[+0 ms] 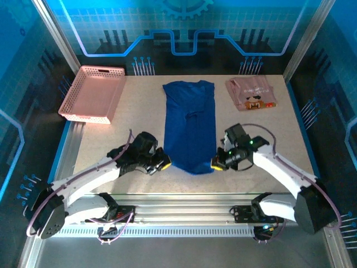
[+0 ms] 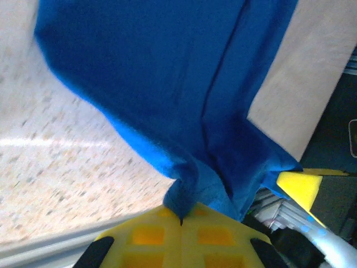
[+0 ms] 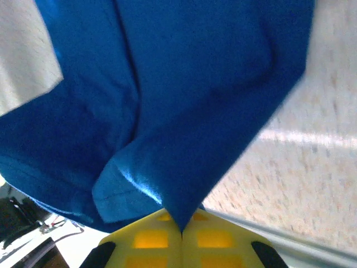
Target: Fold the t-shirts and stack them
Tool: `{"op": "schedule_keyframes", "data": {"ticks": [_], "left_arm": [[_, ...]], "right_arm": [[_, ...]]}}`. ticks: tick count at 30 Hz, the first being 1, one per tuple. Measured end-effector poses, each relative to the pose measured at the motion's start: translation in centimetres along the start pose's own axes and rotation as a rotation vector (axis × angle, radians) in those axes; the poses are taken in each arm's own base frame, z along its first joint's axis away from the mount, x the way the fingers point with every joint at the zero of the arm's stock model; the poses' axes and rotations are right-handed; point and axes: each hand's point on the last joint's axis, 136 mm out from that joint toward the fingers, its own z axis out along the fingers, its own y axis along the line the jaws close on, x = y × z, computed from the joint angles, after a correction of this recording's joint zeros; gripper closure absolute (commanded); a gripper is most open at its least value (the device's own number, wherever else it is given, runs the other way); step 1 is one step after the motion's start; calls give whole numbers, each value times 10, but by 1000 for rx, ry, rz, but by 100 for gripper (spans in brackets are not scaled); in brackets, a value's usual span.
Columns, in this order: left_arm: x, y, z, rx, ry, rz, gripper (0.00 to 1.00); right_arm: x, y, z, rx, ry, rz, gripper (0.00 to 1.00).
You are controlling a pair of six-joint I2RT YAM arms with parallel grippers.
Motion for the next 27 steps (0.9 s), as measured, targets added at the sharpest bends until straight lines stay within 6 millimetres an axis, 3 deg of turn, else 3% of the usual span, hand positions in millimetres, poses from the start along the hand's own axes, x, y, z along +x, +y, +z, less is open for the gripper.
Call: {"op": "schedule_keyframes", "data": {"ticks": [7, 13, 20, 27], "left_arm": [[-76, -37, 2, 11, -83, -20, 100], [-131, -66, 17, 21, -103, 21, 100], [-179, -49, 49, -54, -82, 15, 100], [-215, -42, 54, -73, -89, 16, 100]], "right_arm": [[-95, 41, -16, -33, -48, -51, 100], [-162, 59, -11, -50, -60, -86, 100], [-208, 53, 12, -24, -26, -80, 100], [-235, 34, 15, 1, -24, -45, 100]]}}
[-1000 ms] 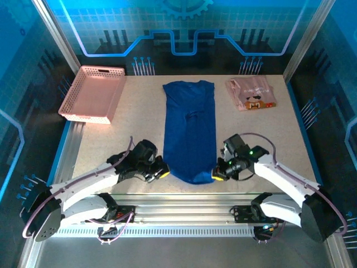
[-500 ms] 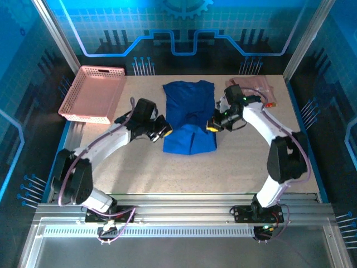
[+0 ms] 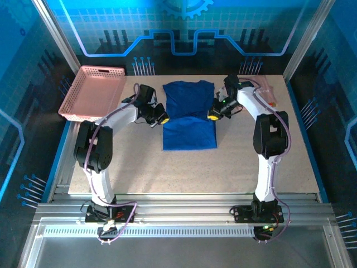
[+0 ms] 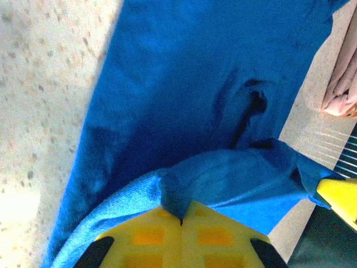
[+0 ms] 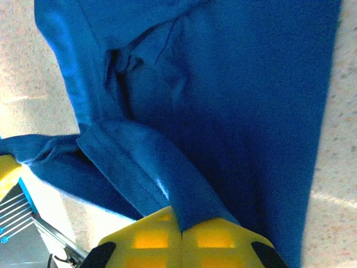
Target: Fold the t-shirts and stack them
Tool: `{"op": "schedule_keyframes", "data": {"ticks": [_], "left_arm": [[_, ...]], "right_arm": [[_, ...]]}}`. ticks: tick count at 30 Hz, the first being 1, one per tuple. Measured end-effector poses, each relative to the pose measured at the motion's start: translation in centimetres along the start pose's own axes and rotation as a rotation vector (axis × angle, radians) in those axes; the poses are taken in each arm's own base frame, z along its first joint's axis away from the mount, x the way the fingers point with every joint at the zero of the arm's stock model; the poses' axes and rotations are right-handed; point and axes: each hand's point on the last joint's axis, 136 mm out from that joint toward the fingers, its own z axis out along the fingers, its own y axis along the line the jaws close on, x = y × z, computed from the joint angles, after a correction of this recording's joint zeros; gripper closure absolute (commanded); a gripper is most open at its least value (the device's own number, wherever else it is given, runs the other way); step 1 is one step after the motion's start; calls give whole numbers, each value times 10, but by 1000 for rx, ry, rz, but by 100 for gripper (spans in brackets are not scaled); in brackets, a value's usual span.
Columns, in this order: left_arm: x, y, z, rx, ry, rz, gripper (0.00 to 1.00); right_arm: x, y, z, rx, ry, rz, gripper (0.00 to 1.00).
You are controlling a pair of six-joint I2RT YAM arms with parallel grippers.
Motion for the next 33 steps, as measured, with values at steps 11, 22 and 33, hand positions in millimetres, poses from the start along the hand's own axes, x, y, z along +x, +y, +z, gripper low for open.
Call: {"op": "schedule_keyframes", "data": {"ticks": [11, 22, 33], "left_arm": [[-23, 1, 45, -10, 56, 4, 93], [-55, -37, 21, 91, -25, 4, 28], [17, -58, -101, 297, -97, 99, 24]], "right_arm": [[-31, -20, 31, 16, 29, 48, 94], [-52, -10, -4, -67, -112, 95, 42], [70, -2, -65, -152, -185, 51, 34]]}}
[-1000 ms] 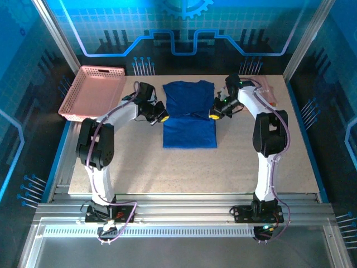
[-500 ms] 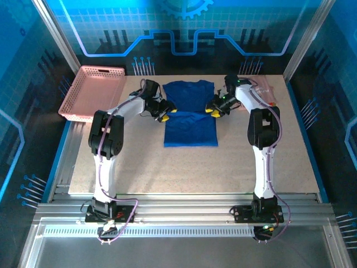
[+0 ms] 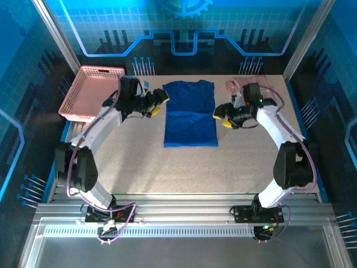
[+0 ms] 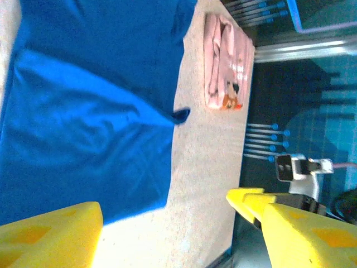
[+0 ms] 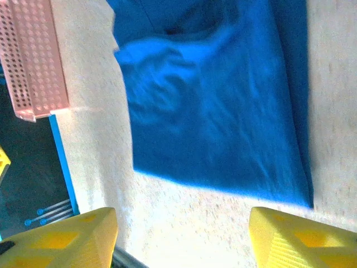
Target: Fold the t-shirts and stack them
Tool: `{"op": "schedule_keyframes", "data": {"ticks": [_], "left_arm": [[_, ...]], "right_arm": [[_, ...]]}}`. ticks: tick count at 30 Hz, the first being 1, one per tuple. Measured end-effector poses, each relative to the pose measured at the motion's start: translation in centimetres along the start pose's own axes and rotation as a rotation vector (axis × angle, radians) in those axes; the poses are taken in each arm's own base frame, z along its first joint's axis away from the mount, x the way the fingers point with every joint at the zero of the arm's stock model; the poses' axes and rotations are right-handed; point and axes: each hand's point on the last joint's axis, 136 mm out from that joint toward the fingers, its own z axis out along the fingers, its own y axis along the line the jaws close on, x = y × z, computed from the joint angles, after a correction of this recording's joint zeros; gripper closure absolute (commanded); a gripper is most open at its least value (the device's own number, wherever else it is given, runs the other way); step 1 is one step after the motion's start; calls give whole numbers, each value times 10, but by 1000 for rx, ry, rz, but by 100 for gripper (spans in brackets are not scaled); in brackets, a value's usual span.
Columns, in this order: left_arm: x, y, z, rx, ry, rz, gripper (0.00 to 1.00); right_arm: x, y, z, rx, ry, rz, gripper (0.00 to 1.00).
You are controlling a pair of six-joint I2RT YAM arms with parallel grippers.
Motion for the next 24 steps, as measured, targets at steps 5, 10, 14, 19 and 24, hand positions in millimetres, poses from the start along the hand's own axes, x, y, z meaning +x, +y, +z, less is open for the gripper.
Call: {"op": "schedule_keyframes", "data": {"ticks": [5, 10, 14, 19, 24], "left_arm": [[72, 86, 16, -82, 152, -162, 28], [114, 138, 26, -134, 229, -311, 30], [107, 136, 36, -87, 211, -339, 30], [103, 134, 48, -61, 200, -357, 32], [108, 144, 60, -78, 219, -385, 35]], "right_arm": [[58, -45, 34, 33, 122, 83, 36], [74, -63, 47, 30, 146, 123, 37], [65, -60, 52, -4, 116, 105, 38], [67, -73, 65, 7, 134, 137, 38], [65, -77, 71, 9, 135, 151, 39]]}}
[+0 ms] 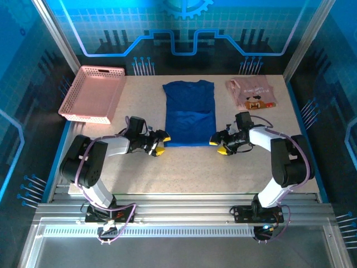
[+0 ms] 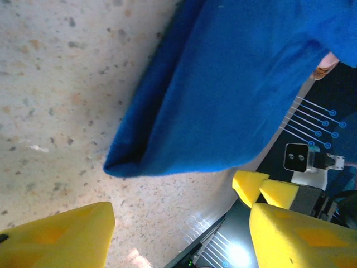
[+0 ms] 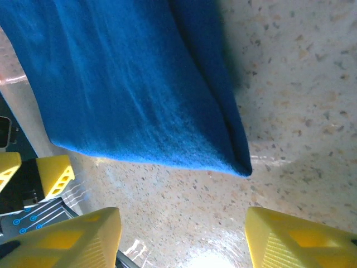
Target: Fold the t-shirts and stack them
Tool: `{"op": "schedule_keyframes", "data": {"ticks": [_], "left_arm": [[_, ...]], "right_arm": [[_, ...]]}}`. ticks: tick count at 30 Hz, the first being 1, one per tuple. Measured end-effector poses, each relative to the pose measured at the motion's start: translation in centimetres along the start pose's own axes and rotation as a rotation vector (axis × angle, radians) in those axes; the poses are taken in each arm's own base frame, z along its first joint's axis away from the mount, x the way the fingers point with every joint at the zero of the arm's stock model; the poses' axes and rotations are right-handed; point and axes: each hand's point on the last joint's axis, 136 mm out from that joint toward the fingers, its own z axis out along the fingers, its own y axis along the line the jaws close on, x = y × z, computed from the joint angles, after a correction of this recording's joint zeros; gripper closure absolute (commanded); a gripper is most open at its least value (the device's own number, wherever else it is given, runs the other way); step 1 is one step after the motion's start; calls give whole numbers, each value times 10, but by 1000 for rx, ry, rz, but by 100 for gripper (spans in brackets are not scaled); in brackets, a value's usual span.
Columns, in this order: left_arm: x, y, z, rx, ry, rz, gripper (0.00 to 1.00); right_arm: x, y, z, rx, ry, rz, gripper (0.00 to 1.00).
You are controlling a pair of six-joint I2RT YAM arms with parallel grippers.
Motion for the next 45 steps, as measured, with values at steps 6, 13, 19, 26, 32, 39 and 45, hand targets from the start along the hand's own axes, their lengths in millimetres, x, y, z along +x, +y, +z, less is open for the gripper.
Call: {"op": "schedule_keyframes", "data": {"ticks": [6, 13, 19, 26, 32, 39, 45], "left_arm": [[-2, 2, 10, -14, 10, -24, 40], [-9, -3, 20, -28, 15, -44, 56], [-25, -13, 27, -62, -25, 0, 97], [-25, -27, 2, -136, -93, 132, 100], [21, -35, -45, -93, -128, 236, 100], [80, -7, -65, -98, -81, 265, 100], [115, 1, -85, -66, -64, 253, 100]], "right_arm": [[-13, 0, 6, 2, -3, 17, 43], [-30, 4, 13, -4, -8, 27, 68], [-35, 7, 15, -8, -7, 37, 97], [-19, 17, -7, -17, -16, 27, 100], [22, 31, -41, -53, -48, -30, 100], [97, 19, -59, -60, -26, -37, 100], [149, 10, -68, -56, -8, -30, 100]]}}
